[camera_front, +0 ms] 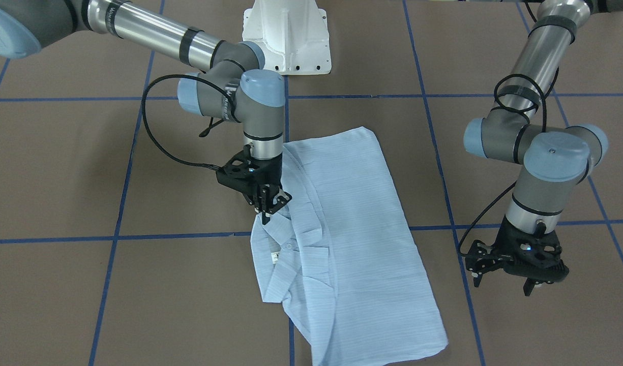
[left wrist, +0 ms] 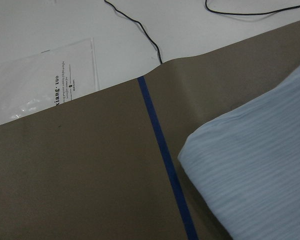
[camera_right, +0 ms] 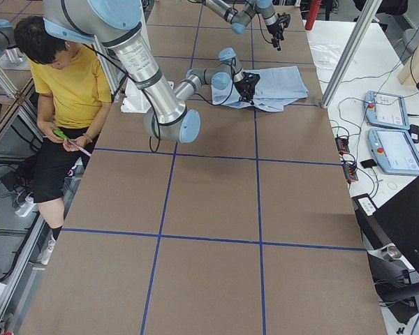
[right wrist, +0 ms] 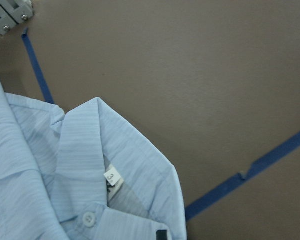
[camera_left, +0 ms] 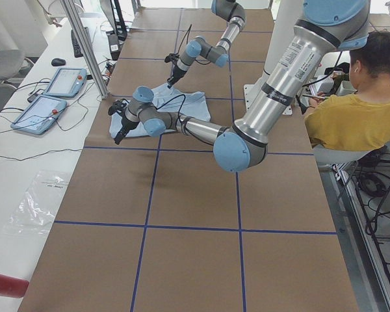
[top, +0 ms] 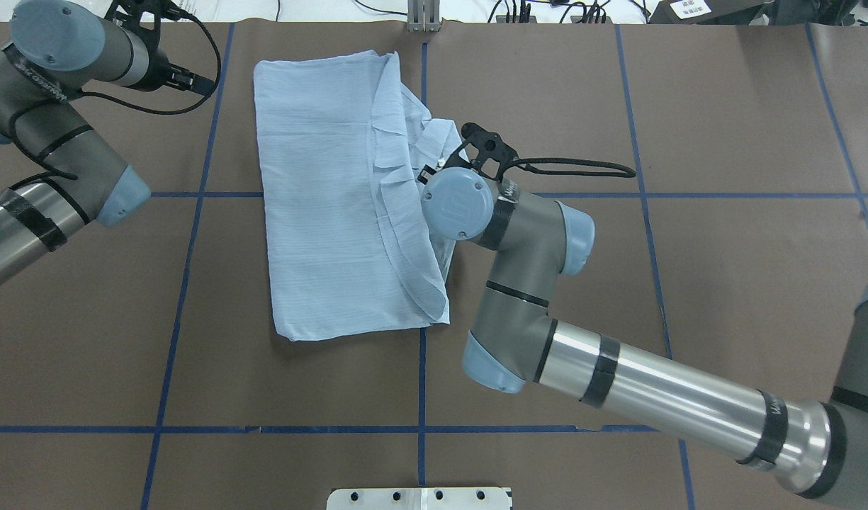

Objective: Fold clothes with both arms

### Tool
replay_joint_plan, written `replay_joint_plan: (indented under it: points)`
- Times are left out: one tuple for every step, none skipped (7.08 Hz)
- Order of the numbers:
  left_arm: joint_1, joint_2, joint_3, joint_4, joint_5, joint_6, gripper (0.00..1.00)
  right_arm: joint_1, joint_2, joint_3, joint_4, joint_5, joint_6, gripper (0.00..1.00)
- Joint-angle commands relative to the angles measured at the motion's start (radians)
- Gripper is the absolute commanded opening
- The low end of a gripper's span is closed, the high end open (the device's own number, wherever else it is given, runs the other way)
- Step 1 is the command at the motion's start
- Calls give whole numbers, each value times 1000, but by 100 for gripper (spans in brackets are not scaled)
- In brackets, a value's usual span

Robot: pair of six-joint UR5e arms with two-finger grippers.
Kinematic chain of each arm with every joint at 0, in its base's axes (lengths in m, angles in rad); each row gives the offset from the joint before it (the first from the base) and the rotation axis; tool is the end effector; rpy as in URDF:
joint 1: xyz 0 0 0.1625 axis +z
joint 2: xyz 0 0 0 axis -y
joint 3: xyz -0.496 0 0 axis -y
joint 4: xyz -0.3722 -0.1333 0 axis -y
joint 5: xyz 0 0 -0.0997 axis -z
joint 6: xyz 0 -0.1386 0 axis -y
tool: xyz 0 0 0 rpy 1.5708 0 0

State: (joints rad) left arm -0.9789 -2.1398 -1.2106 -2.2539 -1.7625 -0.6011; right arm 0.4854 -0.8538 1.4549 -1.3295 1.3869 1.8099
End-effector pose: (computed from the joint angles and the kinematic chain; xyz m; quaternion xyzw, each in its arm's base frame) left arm 0.3576 -0.7234 0.5110 0.3067 0.3126 0.0371 0.8982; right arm -0.6344 -0.5140 0.3422 0.1332 -0.3938 0.3571 0.8365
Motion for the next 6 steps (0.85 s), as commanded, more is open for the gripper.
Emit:
replay_joint_plan:
  points:
    - [2,4,-1,-3,0,-3,100,-22,-163,169,-13,-6,-9,0]
    - [2,4,-1,-3,0,-3,100,-24,-163,168,-13,-6,-14,20]
    - [2,4,-1,-3,0,-3,100,-25,-151,168,-14,-5,-82,99]
    - [2,4,-1,-3,0,-3,100,-16,-146,182,-20,7,-169,100]
    - [3,4,-1,-3,0,-3,100,2,-102,183,-83,52,-244,100]
    - [2,4,-1,-3,0,-3,100,2,-18,180,-197,64,-300,100]
